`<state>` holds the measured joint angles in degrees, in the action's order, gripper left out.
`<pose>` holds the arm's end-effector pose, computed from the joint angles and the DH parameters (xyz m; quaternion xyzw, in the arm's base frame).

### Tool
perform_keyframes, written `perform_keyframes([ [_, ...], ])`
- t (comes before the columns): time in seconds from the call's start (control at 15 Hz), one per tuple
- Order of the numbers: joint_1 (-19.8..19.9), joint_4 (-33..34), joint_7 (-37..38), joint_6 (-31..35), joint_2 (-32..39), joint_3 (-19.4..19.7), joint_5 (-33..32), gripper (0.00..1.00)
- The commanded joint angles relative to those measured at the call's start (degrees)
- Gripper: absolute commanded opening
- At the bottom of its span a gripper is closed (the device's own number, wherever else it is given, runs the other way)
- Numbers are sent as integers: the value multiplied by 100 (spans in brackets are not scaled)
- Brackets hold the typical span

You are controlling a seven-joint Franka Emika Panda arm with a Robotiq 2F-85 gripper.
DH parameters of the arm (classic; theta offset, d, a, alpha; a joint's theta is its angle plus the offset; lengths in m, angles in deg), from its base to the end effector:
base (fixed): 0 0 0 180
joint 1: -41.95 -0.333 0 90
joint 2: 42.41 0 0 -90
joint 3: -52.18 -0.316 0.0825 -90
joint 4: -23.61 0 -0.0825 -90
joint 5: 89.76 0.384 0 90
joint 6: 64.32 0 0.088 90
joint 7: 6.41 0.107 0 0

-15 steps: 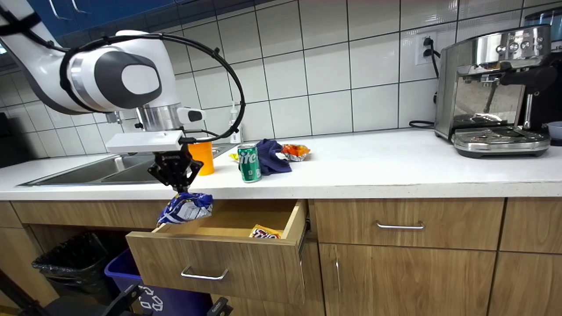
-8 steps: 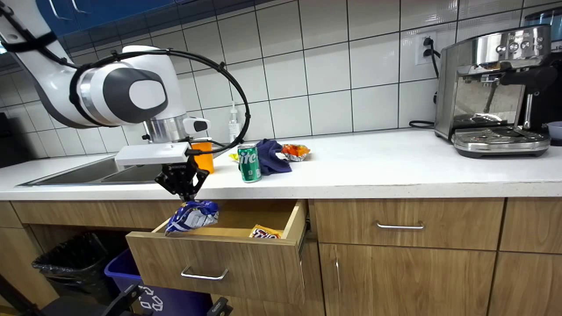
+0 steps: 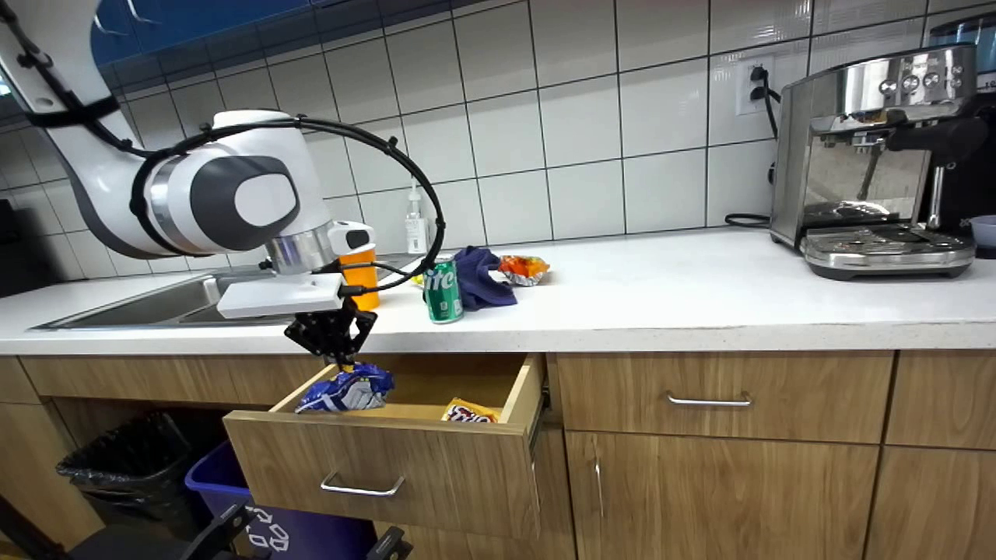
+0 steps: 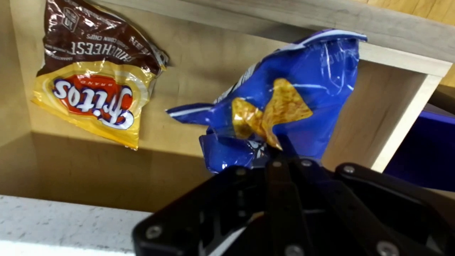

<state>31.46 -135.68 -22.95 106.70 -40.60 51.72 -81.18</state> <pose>0.3940 0.0656 0.2192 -0.9823 -0.1655 -0.0870 0.0139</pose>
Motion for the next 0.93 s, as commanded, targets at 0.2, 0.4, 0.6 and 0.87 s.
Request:
perform_keyframes([
  [0.2,94,1,-269,715,273,-150,227,0],
  [0.4,127,3,-262,827,337,-180,220,0],
  [0.6,160,19,-275,858,366,-241,248,0],
  [0.87,194,81,-281,859,428,-322,305,0],
])
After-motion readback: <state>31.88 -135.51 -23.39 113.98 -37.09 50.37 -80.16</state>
